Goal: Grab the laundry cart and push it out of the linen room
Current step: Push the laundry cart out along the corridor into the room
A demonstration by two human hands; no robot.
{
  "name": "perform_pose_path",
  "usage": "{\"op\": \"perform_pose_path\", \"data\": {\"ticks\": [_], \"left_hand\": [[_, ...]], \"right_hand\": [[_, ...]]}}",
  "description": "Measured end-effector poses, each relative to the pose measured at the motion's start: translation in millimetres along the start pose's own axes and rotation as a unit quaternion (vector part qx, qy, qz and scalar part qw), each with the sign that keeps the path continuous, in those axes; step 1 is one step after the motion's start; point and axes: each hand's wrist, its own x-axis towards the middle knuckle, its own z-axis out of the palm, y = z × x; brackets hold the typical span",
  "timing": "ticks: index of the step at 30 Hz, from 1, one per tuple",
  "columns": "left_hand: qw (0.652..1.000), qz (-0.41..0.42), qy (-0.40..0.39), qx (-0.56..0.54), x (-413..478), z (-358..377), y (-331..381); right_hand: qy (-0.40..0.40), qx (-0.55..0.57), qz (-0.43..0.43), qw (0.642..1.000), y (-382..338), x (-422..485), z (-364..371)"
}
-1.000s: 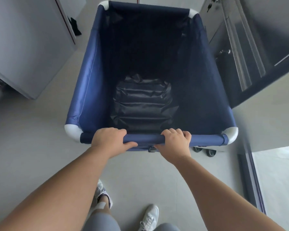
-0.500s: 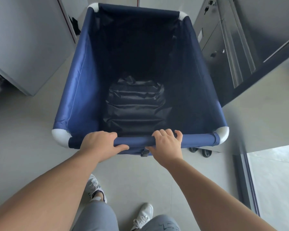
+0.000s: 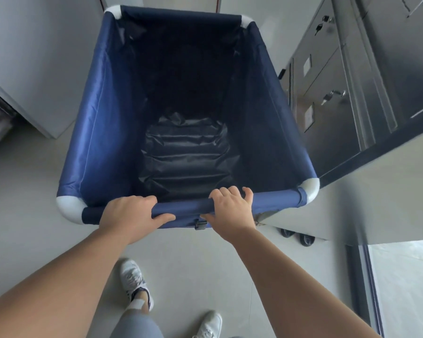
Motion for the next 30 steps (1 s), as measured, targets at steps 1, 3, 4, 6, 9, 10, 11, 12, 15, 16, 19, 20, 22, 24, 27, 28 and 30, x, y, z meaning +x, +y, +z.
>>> {"op": "perform_pose_path", "data": {"ticks": [1, 3, 4, 6, 9, 10, 11, 12, 15, 16, 19, 20, 22, 24, 27, 28, 30], "left_hand": [[1.0, -0.001, 0.005, 0.0, 3, 0, -2], [1.0, -0.001, 0.012, 0.003, 10, -1, -3], [1.0, 0.001, 0.017, 0.005, 13, -1, -2], [0.999, 0.007, 0.037, 0.004, 20, -2, 2], [0.998, 0.01, 0.063, 0.008, 32, -3, 10], [0.998, 0.011, 0.067, 0.012, 37, -3, 12], [0.997, 0.011, 0.072, 0.016, 41, -2, 12], [0.997, 0.012, 0.077, 0.019, 46, -2, 12], [0.995, 0.005, 0.091, 0.034, 61, -2, 7], [0.995, 0.003, 0.097, 0.036, 66, -2, 5], [0.993, 0.003, 0.115, 0.034, 87, -1, 1], [0.992, 0.002, 0.12, 0.034, 95, -2, 1], [0.992, -0.004, 0.125, 0.032, 112, -2, 1], [0.991, -0.008, 0.131, 0.028, 128, -2, 0], [0.989, -0.005, 0.148, 0.02, 150, -4, -4], [0.989, -0.005, 0.15, 0.018, 157, -5, -6], [0.989, -0.009, 0.146, 0.016, 168, -8, -9]], "right_hand": [[-0.002, -0.001, 0.0, 1.0, -1, 4, 0], [-0.002, -0.004, -0.001, 1.0, 1, 12, -1], [-0.001, -0.005, -0.002, 1.0, 3, 16, -1], [-0.001, -0.008, -0.004, 1.0, 10, 25, -2], [0.002, -0.017, -0.011, 1.0, 22, 39, -4], [0.003, -0.018, -0.013, 1.0, 25, 44, -4], [0.006, -0.021, -0.016, 1.0, 28, 49, -4], [0.009, -0.024, -0.019, 0.999, 29, 54, -3], [0.028, -0.028, -0.026, 0.999, 31, 71, 0], [0.036, -0.03, -0.029, 0.998, 32, 77, 1], [0.043, -0.036, -0.034, 0.998, 36, 99, 1], [0.041, -0.039, -0.035, 0.998, 38, 108, 0], [0.032, -0.045, -0.037, 0.998, 43, 125, -4], [0.026, -0.05, -0.038, 0.998, 47, 143, -7], [0.026, -0.06, -0.04, 0.997, 50, 167, -10], [0.025, -0.064, -0.04, 0.997, 50, 174, -11], [0.02, -0.068, -0.043, 0.997, 50, 186, -14]]}}
